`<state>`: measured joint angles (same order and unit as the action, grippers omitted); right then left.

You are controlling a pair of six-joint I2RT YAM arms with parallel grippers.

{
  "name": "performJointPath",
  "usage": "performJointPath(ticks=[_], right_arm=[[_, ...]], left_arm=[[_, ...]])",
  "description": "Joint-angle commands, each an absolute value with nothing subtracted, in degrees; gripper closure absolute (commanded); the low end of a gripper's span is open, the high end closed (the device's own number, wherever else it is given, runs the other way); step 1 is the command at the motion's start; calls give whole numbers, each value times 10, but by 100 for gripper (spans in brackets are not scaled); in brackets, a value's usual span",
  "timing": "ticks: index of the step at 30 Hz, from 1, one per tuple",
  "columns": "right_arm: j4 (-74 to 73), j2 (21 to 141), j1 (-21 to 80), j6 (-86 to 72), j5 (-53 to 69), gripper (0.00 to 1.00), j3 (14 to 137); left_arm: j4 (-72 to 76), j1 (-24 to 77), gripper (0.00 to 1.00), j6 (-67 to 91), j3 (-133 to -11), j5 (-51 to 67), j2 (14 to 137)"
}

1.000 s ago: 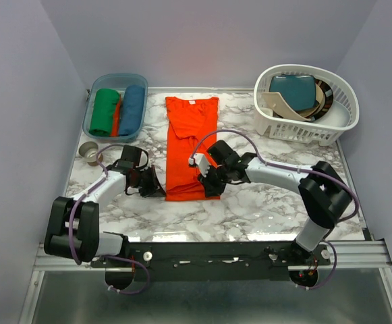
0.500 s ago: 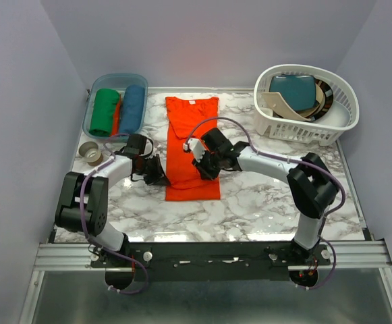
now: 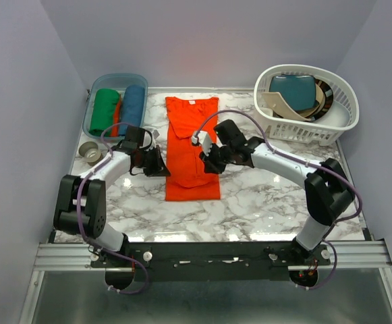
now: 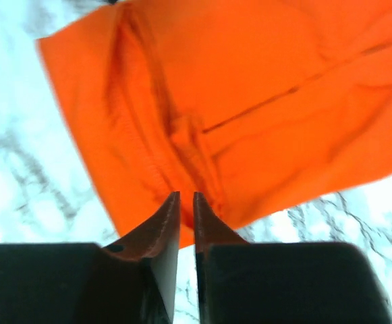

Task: Roll the t-shirts
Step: Roll the T-shirt to the center of the board.

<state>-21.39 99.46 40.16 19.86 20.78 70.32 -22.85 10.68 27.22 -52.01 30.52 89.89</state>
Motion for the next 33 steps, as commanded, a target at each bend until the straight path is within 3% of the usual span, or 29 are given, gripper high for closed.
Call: performJointPath(ticks=[1, 16, 26, 33], right_arm=[[-278, 981, 412, 283, 330, 83, 686], [-323, 1063, 429, 403, 298, 89, 732], [-245, 1077, 427, 346, 217, 91, 733], [-222, 1099, 405, 285, 177, 91, 751]], left_arm=[[-259, 103, 98, 244, -481, 335, 823], [-167, 148, 100, 316, -442, 387, 891], [-141, 171, 100, 325, -520, 388, 995], [-111, 170, 100, 336, -542, 368, 1005]])
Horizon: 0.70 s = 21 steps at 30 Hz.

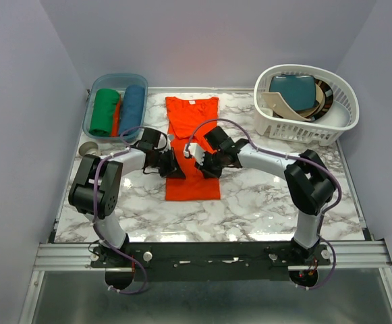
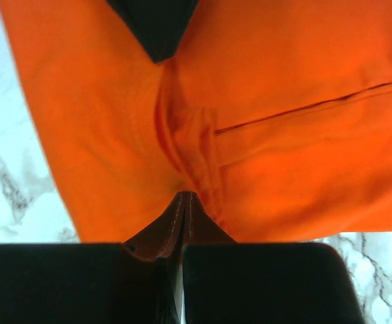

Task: Roll the t-shirts
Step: Roll the T-shirt to the center of the board.

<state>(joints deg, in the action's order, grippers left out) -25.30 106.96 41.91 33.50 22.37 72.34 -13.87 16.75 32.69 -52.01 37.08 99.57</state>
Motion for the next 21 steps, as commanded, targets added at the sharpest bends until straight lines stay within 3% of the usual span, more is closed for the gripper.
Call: performJointPath(ticks=[1, 5, 8, 9, 10, 11, 14, 15, 18, 21], right_arm=[[-224, 1106, 402, 279, 170, 91, 762], [-227, 1099, 375, 255, 171, 88, 772], [-213, 1049, 368, 267, 186, 77, 739], [-204, 1030, 368, 276, 192, 68, 726], [-199, 1011, 367, 287, 205, 64, 709], [-193, 970, 368, 312, 213, 60, 674], [-164, 909, 368, 376, 236, 50, 617], [-157, 877, 368, 395, 239, 48, 581], [-154, 827, 369, 435, 229, 45, 538], [-170, 803, 369, 430, 210, 44, 526]], left_arm=[[-116, 169, 100, 333, -543, 366, 1005], [-140, 163, 98, 297, -541, 341, 952], [-163, 163, 81, 217, -532, 322, 876], [-169, 163, 68, 193, -527, 322, 855], [-177, 163, 63, 166, -522, 330, 836], [-184, 165, 55, 98, -513, 338, 798], [-232, 174, 47, -36, -507, 382, 729], [-249, 190, 45, -147, -505, 384, 714], [-325, 238, 40, -405, -482, 382, 657], [-323, 278, 31, -528, -407, 333, 592]])
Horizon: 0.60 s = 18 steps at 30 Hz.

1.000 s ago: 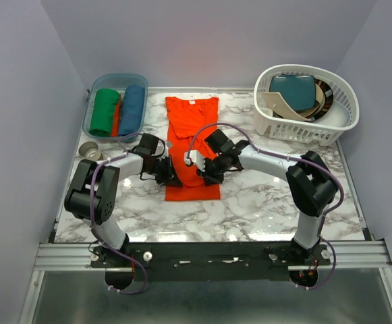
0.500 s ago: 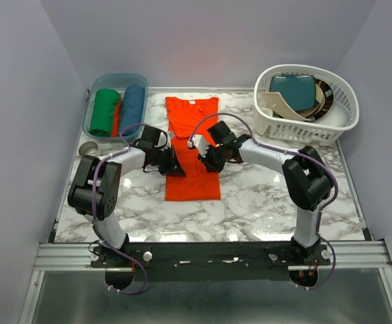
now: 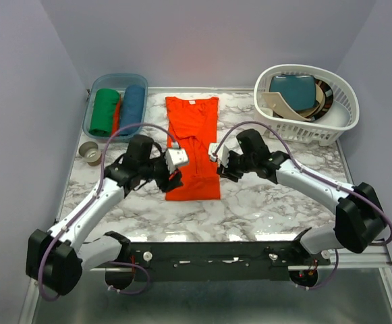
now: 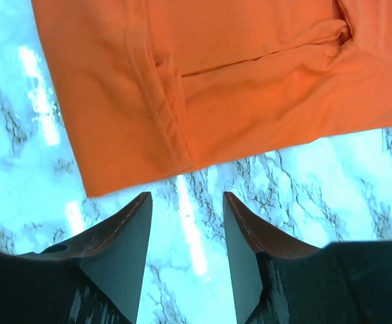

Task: Roll the t-shirts
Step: Roll the T-shirt to the center of the board.

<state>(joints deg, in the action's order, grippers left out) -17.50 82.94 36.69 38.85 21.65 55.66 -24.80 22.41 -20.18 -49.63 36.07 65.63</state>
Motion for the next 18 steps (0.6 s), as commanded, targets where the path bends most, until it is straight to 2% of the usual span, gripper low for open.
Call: performJointPath(ticks=[1, 3, 8, 14, 18], right_arm=[[-173, 789, 370, 426, 203, 44, 520], [-176, 775, 371, 414, 197, 43, 512], [-180, 726, 371, 380, 181, 43, 478], [-202, 679, 371, 379, 192, 42, 439], [-207, 666, 371, 379, 203, 42, 425]], left_arm=[[-306, 297, 30, -606, -383, 328, 575], [-283, 315, 29, -659, -311, 303, 542], [-97, 330, 30, -700, -173, 269, 493], [-41, 333, 33, -719, -138, 265, 501], [-55, 334, 38, -738, -138, 263, 520]])
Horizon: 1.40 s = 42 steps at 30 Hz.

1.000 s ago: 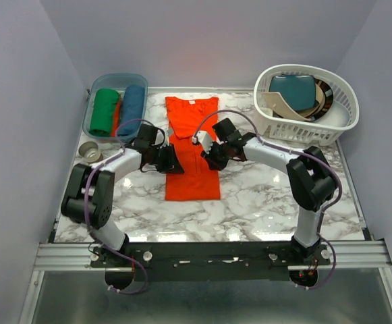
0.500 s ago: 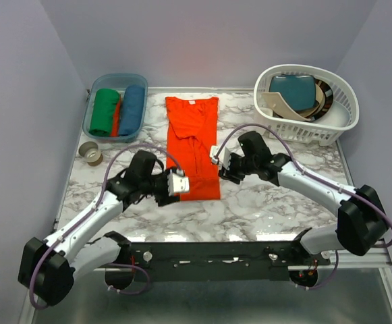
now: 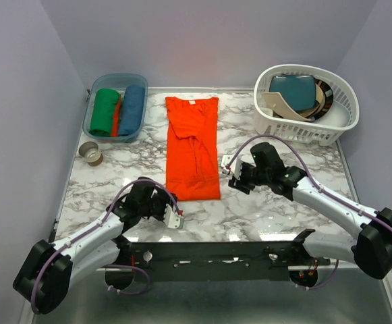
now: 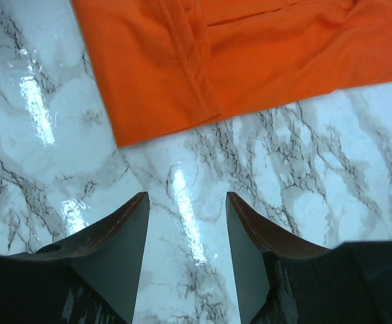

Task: Roll the t-shirts
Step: Roll the T-shirt to the center of the board.

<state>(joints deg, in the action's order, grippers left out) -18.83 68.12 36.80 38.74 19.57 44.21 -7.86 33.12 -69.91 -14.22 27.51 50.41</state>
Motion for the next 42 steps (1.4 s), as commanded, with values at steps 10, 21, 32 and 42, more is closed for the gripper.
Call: performJointPath(ticks=[10, 21, 32, 42], right_arm=[[-200, 686, 374, 405, 242, 43, 428], [-48, 710, 479, 489, 227, 42, 340], [88, 793, 533, 418, 143, 41, 357], [117, 831, 559, 387, 138, 40, 369]], left_arm=[[-105, 335, 50, -769, -151, 246, 585], [-145, 328, 96, -687, -256, 249, 706], [-302, 249, 100, -604, -338, 417, 674], [-349, 194, 100, -526, -409, 509, 743]])
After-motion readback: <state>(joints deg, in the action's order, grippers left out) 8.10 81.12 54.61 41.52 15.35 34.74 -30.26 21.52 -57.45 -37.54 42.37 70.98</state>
